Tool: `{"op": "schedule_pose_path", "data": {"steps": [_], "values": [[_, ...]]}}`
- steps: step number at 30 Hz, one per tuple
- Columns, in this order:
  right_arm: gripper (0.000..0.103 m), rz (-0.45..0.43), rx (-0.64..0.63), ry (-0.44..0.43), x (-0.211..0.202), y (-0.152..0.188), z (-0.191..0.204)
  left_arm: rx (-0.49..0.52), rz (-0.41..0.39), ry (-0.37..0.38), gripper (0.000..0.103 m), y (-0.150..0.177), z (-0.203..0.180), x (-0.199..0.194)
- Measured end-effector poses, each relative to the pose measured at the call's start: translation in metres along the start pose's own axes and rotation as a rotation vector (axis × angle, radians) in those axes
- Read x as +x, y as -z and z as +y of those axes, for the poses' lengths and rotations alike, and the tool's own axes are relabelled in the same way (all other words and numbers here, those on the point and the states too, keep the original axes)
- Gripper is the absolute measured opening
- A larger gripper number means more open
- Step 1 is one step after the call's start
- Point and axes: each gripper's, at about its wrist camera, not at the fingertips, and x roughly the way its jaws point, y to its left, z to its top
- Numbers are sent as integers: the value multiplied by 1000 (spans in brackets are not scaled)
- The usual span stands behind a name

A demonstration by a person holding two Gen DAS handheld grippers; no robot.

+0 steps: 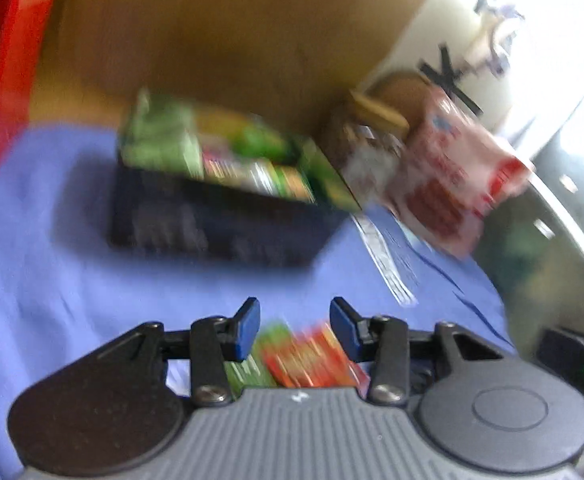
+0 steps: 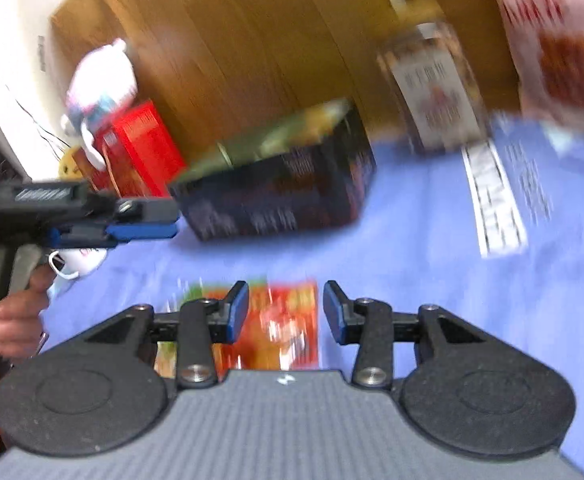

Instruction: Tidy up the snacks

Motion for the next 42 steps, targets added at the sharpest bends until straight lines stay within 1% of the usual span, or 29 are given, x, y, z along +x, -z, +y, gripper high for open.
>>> {"op": "schedule_pose_path", "data": {"steps": [1,2,3,4,6,7,8,9,11,13,16,19,20,21,23,26,28,29,30,31,32,33,34,35,36,37,39,41,42], "values": [[45,10,12,6,2,3,-2,-17,22,28,38,9,-1,1],[45,19,27,24,2,5,-3,-35,42,40,38,16,-2,4],[44,16,45,24,1,5,-5,-48,60,41,38,21,-4,8],[44,13,67,15,0,4,-7,-52,81,32,38,28,-5,11],[44,0,110,9,2,4,-10,-69,100,-28,39,34,-6,18],[44,-10,134,-1,3,5,-12,-97,107,-16,42,37,-3,23],[44,-20,161,-13,4,6,-13,-137,130,6,42,39,0,30],[44,-26,188,-27,3,7,-16,-170,124,43,42,41,3,34],[44,-23,248,-60,4,9,-19,-218,133,78,35,41,6,38],[43,-29,263,-67,3,12,-20,-218,119,75,17,41,4,41],[43,-36,262,-76,-1,15,-18,-225,92,90,16,41,5,37],[43,-55,280,-125,-7,15,-16,-195,51,109,16,36,1,23],[43,-71,282,-144,-10,14,-14,-197,40,133,16,34,0,19],[43,-84,280,-177,-12,12,-12,-211,34,177,15,31,2,15],[44,-116,275,-198,-16,7,-9,-222,11,235,15,26,5,7],[44,-116,334,-286,-13,3,-10,-221,-21,260,15,21,8,-3],[44,-106,362,-308,-9,1,-12,-231,-38,283,15,18,12,-9],[45,-102,385,-317,-6,1,-15,-228,-50,284,15,16,14,-11],[44,-94,422,-344,-3,2,-19,-226,-59,281,15,14,17,-14],[42,-78,466,-388,1,1,-23,-226,-64,281,15,12,18,-13],[27,-66,498,-437,6,-2,-25,-223,-68,280,15,9,19,-12],[9,-58,505,-465,9,-8,-25,-213,-72,267,15,4,20,-11],[6,-56,487,-481,11,-18,-21,-211,-69,263,15,-1,19,-8],[6,-64,454,-479,13,-29,-14,-208,-69,262,15,-9,21,-6],[7,-80,410,-465,15,-41,-4,-194,-81,253,15,-18,22,-5],[7,-95,360,-433,17,-53,6,-181,-103,241,15,-28,23,-5],[7,-126,258,-377,26,-78,25,-183,-140,226,15,-51,28,-4],[8,-148,228,-351,32,-96,33,-192,-164,236,13,-72,34,-1],[10,-167,218,-346,33,-102,35,-188,-185,224,13,-82,36,1]]}}
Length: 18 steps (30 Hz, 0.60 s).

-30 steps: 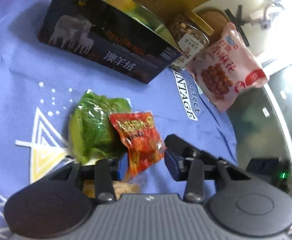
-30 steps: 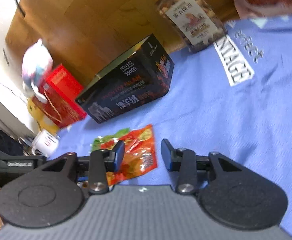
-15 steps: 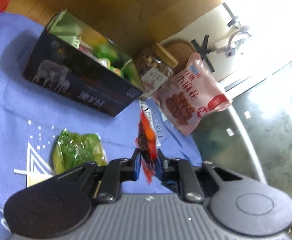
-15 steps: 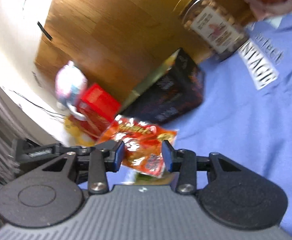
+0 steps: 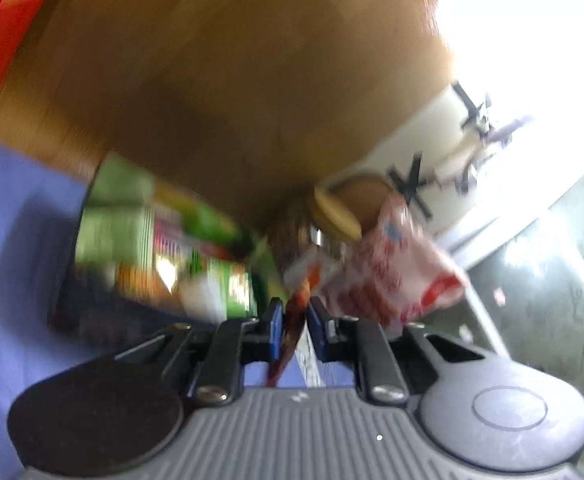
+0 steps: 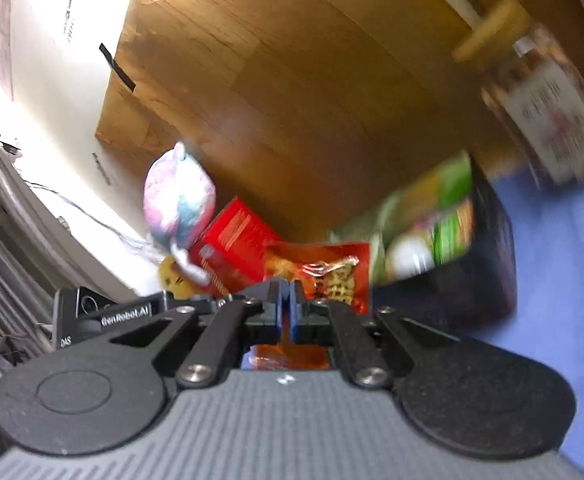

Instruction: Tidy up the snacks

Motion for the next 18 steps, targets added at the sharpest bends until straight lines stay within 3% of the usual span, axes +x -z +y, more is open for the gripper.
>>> {"op": "schedule_pose_path", "data": {"steps": [3,5,9,14,18], "values": [[10,-45,-33,14,0,-1,2,40,-30,-93,14,-25,5,18],[10,-45,-21,32,-1,5,-5,38,5,-199,26,-34,16,38],[10,-42,-3,84,-6,17,-21,97,24,-349,32,-32,28,51],[11,-16,19,131,-14,35,-28,96,-37,-277,33,-23,23,7],[11,75,16,178,-23,58,-38,174,24,-261,41,15,13,-27]]}}
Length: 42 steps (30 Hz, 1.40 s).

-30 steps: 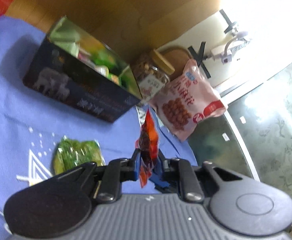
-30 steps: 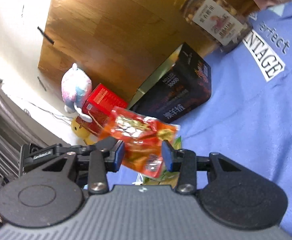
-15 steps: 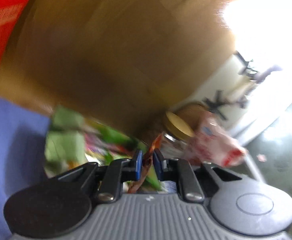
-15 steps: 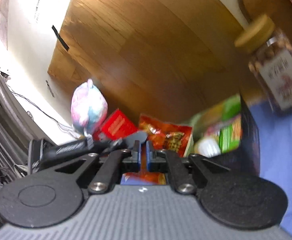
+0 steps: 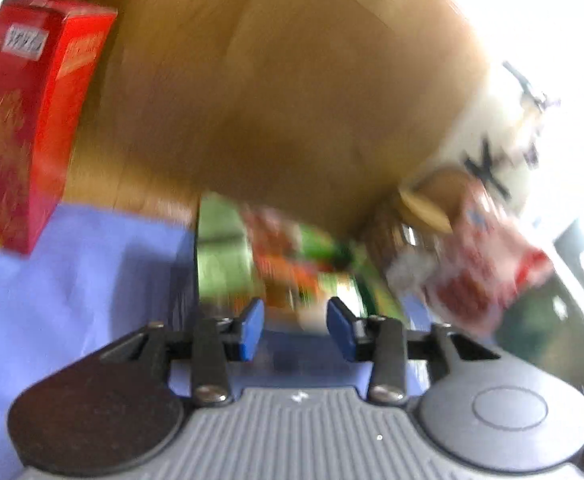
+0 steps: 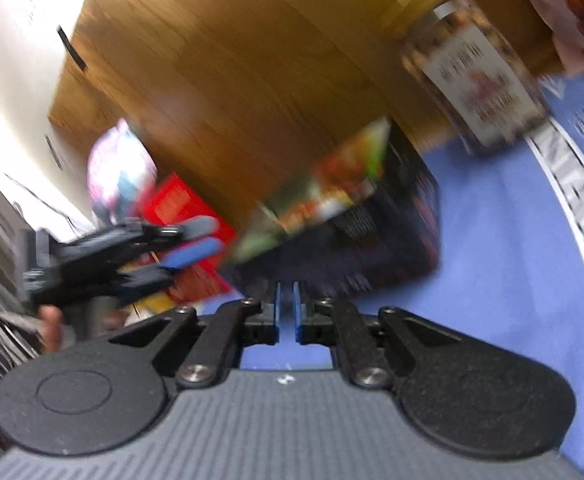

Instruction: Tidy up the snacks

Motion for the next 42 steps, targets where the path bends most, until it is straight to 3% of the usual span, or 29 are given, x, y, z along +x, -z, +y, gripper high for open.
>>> {"op": "schedule_pose_path", "data": {"steps": [5,7,9,11,12,14,16,20,24,28,32,37,40,42], "values": [[14,95,-50,50,-2,27,-1,-43,188,54,43,63,4,7],[17,100,-64,87,-2,33,0,-56,219,57,44,80,5,10],[31,99,-88,116,-3,38,4,-76,223,46,46,91,2,17],[33,98,-87,109,-1,44,4,-95,184,59,47,96,-1,21],[33,89,-89,110,-1,45,6,-97,171,52,47,96,-5,24],[33,89,-77,92,6,48,9,-142,197,71,30,92,-4,35],[31,82,-44,86,7,47,7,-193,195,88,28,91,2,38],[24,76,13,55,4,45,2,-191,195,91,27,90,-2,37],[23,7,-74,33,-7,32,26,-127,117,121,27,70,-14,16],[23,-67,-150,17,4,-3,50,-108,30,127,27,26,-18,9],[24,-92,-195,43,46,-44,56,-74,-23,42,29,-16,-14,27],[28,-48,-281,153,97,-62,51,-85,5,-88,30,-34,3,63],[37,-54,-339,204,109,-61,49,-42,-25,-155,43,-35,1,72],[39,-73,-356,223,103,-60,53,-53,-34,-158,45,-35,0,67]]}}
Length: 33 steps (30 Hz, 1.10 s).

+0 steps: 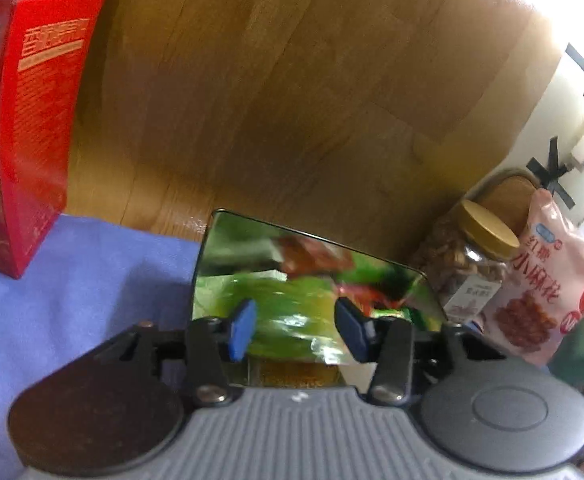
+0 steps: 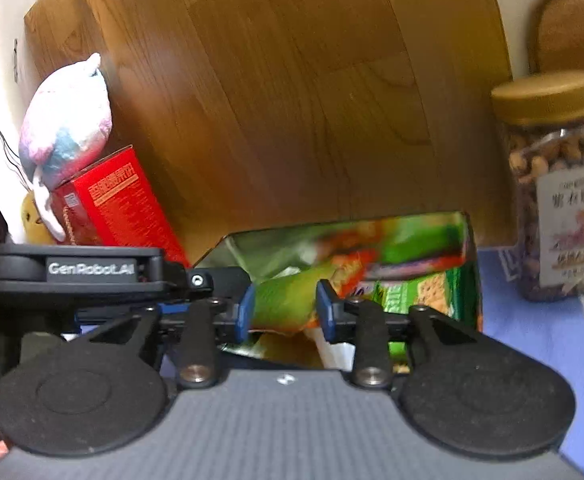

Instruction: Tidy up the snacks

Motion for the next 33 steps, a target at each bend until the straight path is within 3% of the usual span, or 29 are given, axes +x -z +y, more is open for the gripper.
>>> {"op": "schedule_pose_path", "data": {"steps": [5,9,13,17,22,26,29,33], "values": [[39,-14,43,-69,-59,13,-2,65,-40,53,45,24,-7,-51],[39,101,139,-151,-111,62,-10,109,78,92,45,83,-3,-87],[39,223,255,-176,-149,118,-15,44,222,170,43,139,13,-109],[39,250,303,-194,-172,151,-8,14,276,222,43,179,12,-121],[46,203,333,-204,-177,163,5,-15,252,234,43,197,4,-128],[45,187,354,-201,-175,160,5,-114,251,245,32,196,10,-120],[45,184,353,-187,-182,161,3,-163,246,246,30,195,16,-119],[40,189,367,-202,-177,165,8,-131,240,233,25,198,6,-116]]}}
